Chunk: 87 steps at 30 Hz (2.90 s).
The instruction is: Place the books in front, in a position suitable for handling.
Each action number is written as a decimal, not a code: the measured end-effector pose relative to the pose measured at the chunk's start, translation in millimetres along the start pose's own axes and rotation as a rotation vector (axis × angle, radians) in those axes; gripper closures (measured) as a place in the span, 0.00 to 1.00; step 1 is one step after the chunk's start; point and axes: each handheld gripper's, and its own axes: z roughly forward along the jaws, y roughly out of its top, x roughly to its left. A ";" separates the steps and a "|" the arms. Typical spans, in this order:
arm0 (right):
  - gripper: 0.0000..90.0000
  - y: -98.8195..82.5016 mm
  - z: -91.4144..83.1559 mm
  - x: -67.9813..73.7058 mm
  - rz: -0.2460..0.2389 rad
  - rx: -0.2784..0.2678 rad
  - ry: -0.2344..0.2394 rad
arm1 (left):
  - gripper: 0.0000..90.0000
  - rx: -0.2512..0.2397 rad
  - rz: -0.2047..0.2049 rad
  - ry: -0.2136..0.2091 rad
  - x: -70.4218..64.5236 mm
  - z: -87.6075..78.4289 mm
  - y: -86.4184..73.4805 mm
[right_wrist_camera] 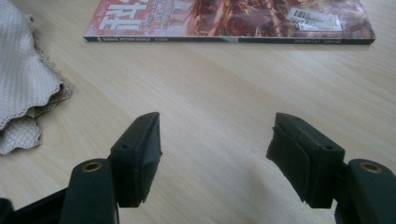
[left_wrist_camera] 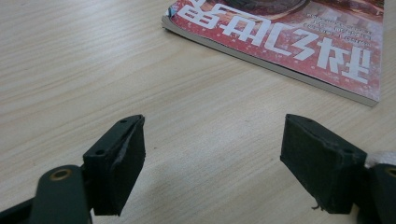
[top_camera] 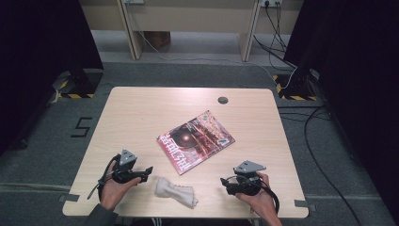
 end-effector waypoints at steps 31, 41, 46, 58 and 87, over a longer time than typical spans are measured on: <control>0.45 25.8 23.1 74.0 -0.134 -0.045 0.188 | 0.24 -0.008 0.000 0.010 -0.5 -0.3 0.3; 0.51 27.4 42.3 102.8 -0.216 0.000 0.237 | 0.24 -0.004 0.005 0.008 -1.0 0.5 0.0; 0.56 31.3 53.2 115.4 -0.241 0.011 0.260 | 0.24 0.000 0.004 0.006 -1.4 1.2 -0.2; 0.80 33.6 75.2 129.3 -0.325 0.047 0.265 | 0.24 0.001 0.013 0.004 -2.9 1.6 -0.2; 0.87 7.6 -12.8 7.3 -0.140 -0.040 0.001 | 0.24 0.005 0.011 -0.003 -3.6 2.8 0.2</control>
